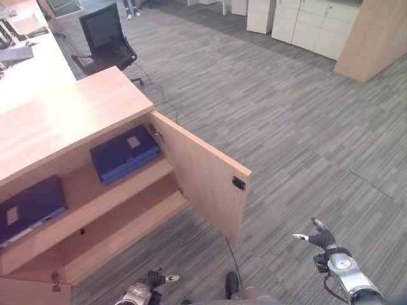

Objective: Put the empty folder in the office cabinet

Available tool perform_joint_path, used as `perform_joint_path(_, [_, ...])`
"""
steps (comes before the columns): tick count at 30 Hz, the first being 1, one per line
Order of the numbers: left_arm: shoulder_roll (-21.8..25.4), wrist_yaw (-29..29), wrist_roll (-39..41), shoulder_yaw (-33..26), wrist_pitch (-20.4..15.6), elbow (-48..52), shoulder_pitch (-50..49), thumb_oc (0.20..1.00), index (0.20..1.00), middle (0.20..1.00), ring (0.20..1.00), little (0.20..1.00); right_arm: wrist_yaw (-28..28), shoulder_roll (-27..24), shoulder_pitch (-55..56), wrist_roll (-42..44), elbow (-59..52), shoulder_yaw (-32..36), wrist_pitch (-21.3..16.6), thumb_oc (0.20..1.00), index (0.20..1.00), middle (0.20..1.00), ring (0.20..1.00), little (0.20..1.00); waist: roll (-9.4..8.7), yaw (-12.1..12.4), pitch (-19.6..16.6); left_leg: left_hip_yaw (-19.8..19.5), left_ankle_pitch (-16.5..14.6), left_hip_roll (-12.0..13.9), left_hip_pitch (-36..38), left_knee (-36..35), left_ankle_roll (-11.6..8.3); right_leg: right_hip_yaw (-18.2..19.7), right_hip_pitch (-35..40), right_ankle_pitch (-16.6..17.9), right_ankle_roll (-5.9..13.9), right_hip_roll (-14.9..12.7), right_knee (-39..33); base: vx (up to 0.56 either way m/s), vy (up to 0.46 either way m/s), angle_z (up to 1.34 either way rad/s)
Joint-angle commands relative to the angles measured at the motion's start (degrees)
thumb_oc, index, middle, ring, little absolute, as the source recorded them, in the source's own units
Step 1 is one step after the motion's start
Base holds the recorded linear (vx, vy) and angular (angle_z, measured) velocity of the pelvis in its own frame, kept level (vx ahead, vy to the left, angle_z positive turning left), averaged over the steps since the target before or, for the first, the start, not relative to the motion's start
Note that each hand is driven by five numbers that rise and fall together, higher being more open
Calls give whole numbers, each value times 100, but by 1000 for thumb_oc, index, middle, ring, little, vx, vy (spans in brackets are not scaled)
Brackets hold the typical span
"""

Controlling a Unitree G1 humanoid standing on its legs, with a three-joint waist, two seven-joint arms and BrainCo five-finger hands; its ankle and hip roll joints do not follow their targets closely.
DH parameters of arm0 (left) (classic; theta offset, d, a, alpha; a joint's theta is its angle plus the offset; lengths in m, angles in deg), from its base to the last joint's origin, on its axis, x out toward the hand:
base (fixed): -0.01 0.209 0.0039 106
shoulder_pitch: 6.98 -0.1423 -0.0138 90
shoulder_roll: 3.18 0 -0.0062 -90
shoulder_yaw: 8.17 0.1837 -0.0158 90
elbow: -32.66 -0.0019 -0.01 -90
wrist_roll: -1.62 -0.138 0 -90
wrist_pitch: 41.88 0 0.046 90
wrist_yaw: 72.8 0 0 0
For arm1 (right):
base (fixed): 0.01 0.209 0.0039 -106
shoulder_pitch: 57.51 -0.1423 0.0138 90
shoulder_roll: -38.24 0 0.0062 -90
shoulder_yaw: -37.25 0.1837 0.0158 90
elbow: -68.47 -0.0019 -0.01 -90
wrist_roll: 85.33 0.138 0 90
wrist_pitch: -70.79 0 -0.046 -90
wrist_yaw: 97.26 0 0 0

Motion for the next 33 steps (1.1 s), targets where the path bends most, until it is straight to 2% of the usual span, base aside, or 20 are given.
perform_joint_path(1, [120, 9, -254, -115, 34, -250, -12, 1000, 1000, 1000, 1000, 1000, 289, -38, -222, -70, -381, -138, -311, 1000, 1000, 1000, 1000, 1000, -118, 150, -325, -86, -117, -285, -226, 67, -33, 266, 272, -252, 541, -588, -214, -9, 57, -10])
perform_joint_path(10, [70, -6, -292, -224, 42, -291, -97, 1000, 1000, 1000, 1000, 1000, 505, -96, -365, -200, -1502, -560, -400, 1000, 1000, 1000, 1000, 1000, -73, 243, -310, -115, -133, -381, -224, 67, 21, 246, 205, -71, 648, -760, -214, -23, 64, 2])
perform_joint_path(15, [-4, 2, -211, -175, 39, -285, -45, 1000, 1000, 1000, 1000, 1000, 680, -92, -987, -55, -1866, -1181, -452, 1000, 1000, 1000, 1000, 1000, -94, 365, -348, -119, -137, -409, -179, 67, 44, 235, 224, -12, 681, -833, -214, -10, 37, 3])
perform_joint_path(18, [-54, -22, 0, -99, 43, -196, 75, 1000, 1000, 1000, 1000, 1000, 1312, 21, -1793, 943, -2441, -2185, -522, 1000, 1000, 1000, 1000, 1000, -159, 523, -407, -138, -131, -396, -131, 67, 29, 194, 294, -38, 687, -860, -214, 6, 6, -1])
perform_joint_path(23, [-132, 74, 210, -34, 99, -246, 217, 1000, 1000, 1000, 1000, 1000, 1610, 737, -2538, 2004, -2622, -3096, -463, 1000, 1000, 1000, 1000, 1000, -214, 669, -492, -140, -132, -362, -80, 67, 15, 155, 378, -93, 673, -865, -214, 21, 2, -3])
perform_joint_path(26, [-10, 141, 162, -99, 86, -441, -125, 1000, 1000, 1000, 1000, 1000, 1847, 1312, -2721, 3537, -2906, -3426, -420, 1000, 1000, 1000, 1000, 1000, -315, 854, -476, -200, -99, -357, -103, 67, -13, 95, 416, -123, 654, -868, -214, -6, -11, 1])
perform_joint_path(28, [139, 95, 47, -184, 71, -496, -384, 1000, 1000, 1000, 1000, 1000, 2208, 1911, -2788, 4587, -2767, -3795, -83, 1000, 1000, 1000, 1000, 1000, -369, 1103, -422, -282, -62, -359, -148, 67, -10, -20, 434, -109, 656, -895, -214, -27, -22, 19])
perform_joint_path(30, [209, 123, 26, -260, 48, -472, -519, 1000, 1000, 1000, 1000, 1000, 2228, 2054, -2720, 4892, -2598, -3898, -139, 1000, 1000, 1000, 1000, 1000, -402, 1222, -419, -339, -37, -375, -195, 67, -3, -89, 418, -95, 664, -920, -214, -24, -6, 30])
perform_joint_path(32, [270, 135, -31, -319, 38, -469, -623, 1000, 1000, 1000, 1000, 1000, 2402, 2188, -2617, 5035, -2530, -4098, 53, 1000, 1000, 1000, 1000, 1000, -435, 1355, -383, -418, -8, -384, -235, 67, 1, -171, 421, -84, 673, -947, -214, -35, -2, 41])
perform_joint_path(33, [333, 154, -85, -382, 14, -482, -737, 1000, 1000, 1000, 1000, 1000, 2507, 2176, -2574, 4993, -2555, -4177, 13, 1000, 1000, 1000, 1000, 1000, -463, 1454, -365, -491, 14, -391, -284, 67, 9, -253, 417, -72, 686, -980, -214, -52, 4, 55])
